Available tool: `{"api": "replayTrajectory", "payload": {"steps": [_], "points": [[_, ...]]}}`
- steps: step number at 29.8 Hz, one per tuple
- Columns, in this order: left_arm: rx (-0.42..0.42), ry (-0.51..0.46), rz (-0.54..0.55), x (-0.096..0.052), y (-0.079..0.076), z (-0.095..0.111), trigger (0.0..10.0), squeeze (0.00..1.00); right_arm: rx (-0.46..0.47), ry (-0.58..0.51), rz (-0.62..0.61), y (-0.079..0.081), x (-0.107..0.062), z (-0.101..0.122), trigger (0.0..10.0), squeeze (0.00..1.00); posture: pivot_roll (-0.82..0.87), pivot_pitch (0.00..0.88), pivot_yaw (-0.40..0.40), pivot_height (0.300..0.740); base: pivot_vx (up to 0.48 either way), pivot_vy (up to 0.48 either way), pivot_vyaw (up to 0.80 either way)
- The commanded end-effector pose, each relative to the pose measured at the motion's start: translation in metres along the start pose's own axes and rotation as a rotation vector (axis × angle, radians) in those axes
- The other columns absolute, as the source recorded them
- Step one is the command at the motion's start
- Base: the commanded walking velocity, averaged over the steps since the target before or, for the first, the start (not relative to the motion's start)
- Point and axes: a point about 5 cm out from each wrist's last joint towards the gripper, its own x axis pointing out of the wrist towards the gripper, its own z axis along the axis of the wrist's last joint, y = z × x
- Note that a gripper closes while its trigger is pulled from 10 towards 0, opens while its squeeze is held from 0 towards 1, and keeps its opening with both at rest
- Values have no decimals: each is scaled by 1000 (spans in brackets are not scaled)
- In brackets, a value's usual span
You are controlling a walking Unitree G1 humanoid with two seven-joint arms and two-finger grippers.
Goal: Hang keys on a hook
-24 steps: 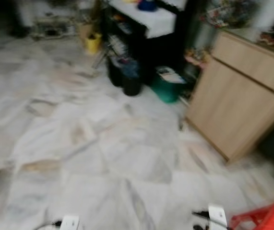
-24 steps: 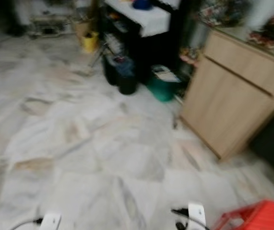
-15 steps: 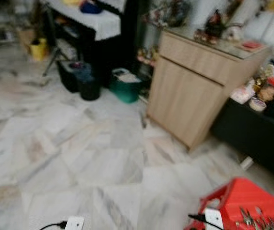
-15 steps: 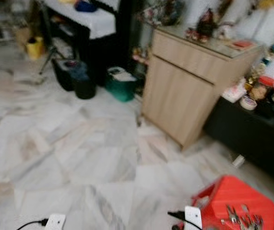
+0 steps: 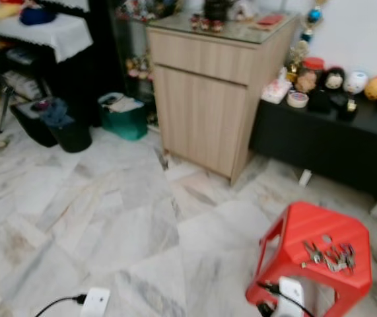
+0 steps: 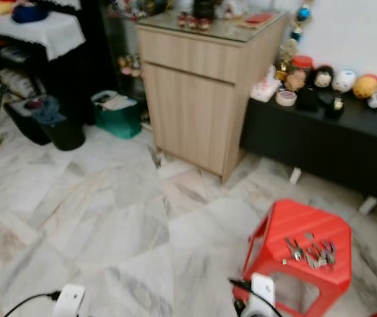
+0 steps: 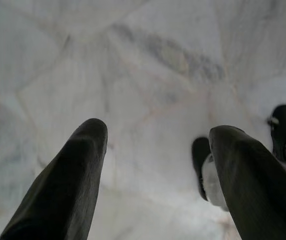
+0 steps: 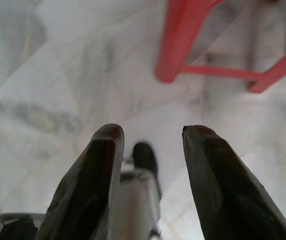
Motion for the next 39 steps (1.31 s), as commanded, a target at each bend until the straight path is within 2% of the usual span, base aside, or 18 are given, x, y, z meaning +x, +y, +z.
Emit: {"api": "replayTrajectory", "payload": {"steps": [1, 7, 11, 13, 16, 21, 25, 28, 34, 38, 39], "points": [[-2, 23, 14, -2, 4, -9, 10000, 0, 13, 11, 1, 0, -1, -7, 10000, 0, 67, 0, 20, 740, 0, 0, -769], [15, 67, -17, -4, -7, -28, 10000, 0, -7, 32, -33, -21, -5, -17, 10000, 0, 61, 0, 17, 740, 0, 0, -769], [6, 78, -25, -5, -12, -33, 10000, 0, 4, 30, -65, -31, -7, -17, 10000, 0, 60, 0, 23, 740, 0, 0, -766], [37, 80, -30, -5, -14, -35, 10000, 0, 21, 25, -72, -34, -8, -16, 10000, 0, 72, 0, 17, 740, 0, 0, -763], [4, 78, -10, -6, -8, -35, 10000, 0, 14, 44, -71, -37, -11, -28, 10000, 0, 68, 0, 7, 740, 0, 0, -763], [31, 83, 15, -7, 5, -36, 10000, 0, 19, 43, -49, -30, -11, -34, 10000, 0, 49, 0, 4, 740, 0, 0, -269], [12, 75, 41, -9, 18, -36, 10000, 0, -55, 56, 5, -19, -10, -39, 10000, 0, 50, 0, 26, 740, 0, 0, 0], [-6, 63, 45, -10, 22, -34, 10000, 0, -69, 55, 16, -18, -10, -39, 10000, 0, 44, 0, 30, 740, 0, 0, 0], [-33, 44, 57, -11, 30, -32, 10000, 0, -18, 27, 0, -29, -12, -38, 10000, 0, 10, 0, 30, 740, 0, 0, 0], [-34, 48, 52, -10, 27, -32, 10000, 0, 7, 19, -21, -39, -15, -39, 10000, 0, 41, 0, 34, 740, 0, 0, 0], [-35, 50, 48, -10, 25, -33, 10000, 0, 14, 25, -43, -46, -17, -41, 10000, 0, 46, 0, 32, 740, 0, 0, 0]]}}
